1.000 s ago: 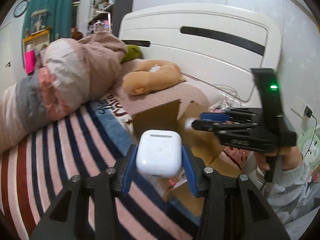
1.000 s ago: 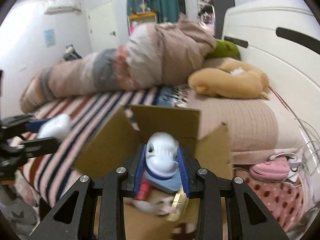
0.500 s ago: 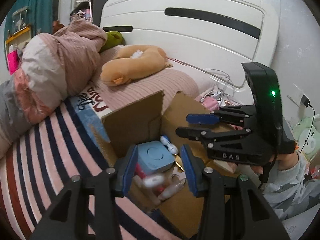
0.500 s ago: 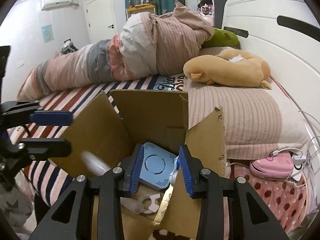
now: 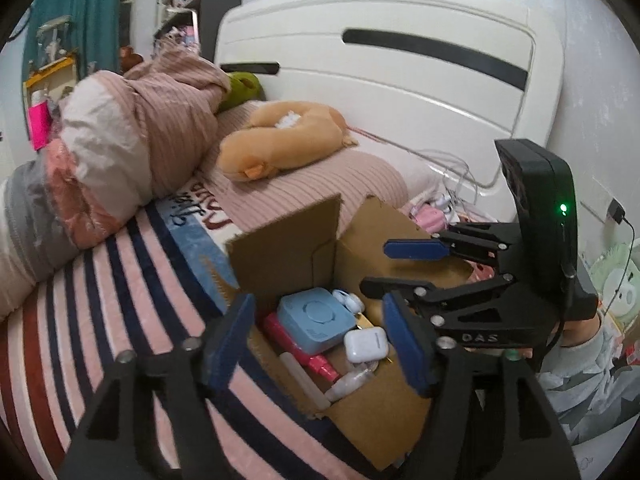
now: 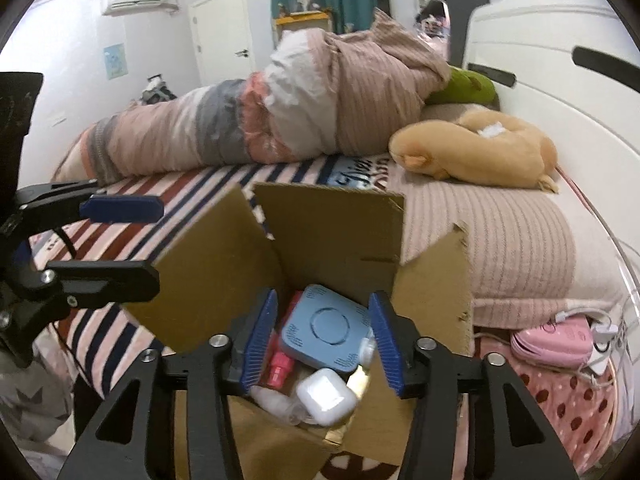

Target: Organize rigid objects

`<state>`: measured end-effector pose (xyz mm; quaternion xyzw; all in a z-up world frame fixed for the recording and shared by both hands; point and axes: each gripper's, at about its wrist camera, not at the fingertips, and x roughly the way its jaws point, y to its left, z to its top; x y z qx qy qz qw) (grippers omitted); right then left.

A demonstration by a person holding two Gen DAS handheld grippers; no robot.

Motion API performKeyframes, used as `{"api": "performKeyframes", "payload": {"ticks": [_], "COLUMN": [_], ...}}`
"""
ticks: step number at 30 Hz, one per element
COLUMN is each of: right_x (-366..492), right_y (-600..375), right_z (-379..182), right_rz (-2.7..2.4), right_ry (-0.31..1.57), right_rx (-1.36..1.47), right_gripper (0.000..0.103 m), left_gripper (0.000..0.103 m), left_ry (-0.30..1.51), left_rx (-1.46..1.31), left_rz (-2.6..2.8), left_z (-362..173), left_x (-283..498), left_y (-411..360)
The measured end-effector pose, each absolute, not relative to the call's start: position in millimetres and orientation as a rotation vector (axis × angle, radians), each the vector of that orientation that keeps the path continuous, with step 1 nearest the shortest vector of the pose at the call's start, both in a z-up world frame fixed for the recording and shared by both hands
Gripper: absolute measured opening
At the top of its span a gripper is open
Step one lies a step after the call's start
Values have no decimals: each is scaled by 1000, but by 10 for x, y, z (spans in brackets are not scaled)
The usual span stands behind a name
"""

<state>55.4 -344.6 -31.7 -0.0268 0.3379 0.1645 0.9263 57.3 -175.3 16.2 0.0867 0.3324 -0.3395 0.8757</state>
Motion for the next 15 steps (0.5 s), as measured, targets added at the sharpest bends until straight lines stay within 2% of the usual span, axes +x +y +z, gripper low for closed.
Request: {"api": "performKeyframes", "payload": {"ticks": [2,4,7,9,13,15], "right_x": [512,449,363,301,171,125], "right_y": [-3401,-3339,-3265,-3219,-3123,-3093], "right_z": [-265,-186,-69,10,148,199], "right_rz": [362,397,442,456,477,503], "right_ry": [671,637,585,540,442,403], "right_rx": [-66,-77,-84,-95,-123,-127], "right_gripper": [57,66,81,94,103,103], "left_gripper": [80,87,94,95,98,98], "left_ry": [667,637,596,574,519,499], "left_rx": [168,150,123,100,50,34], "left_rz": [-673,-622,-545,-481,-324,-262], "left_z": [220,280,361,404,448,444], "left_x": [517,452,365,309,177,131], "left_y": [-1641,-1512,-1326,-1191,-913,-810]}}
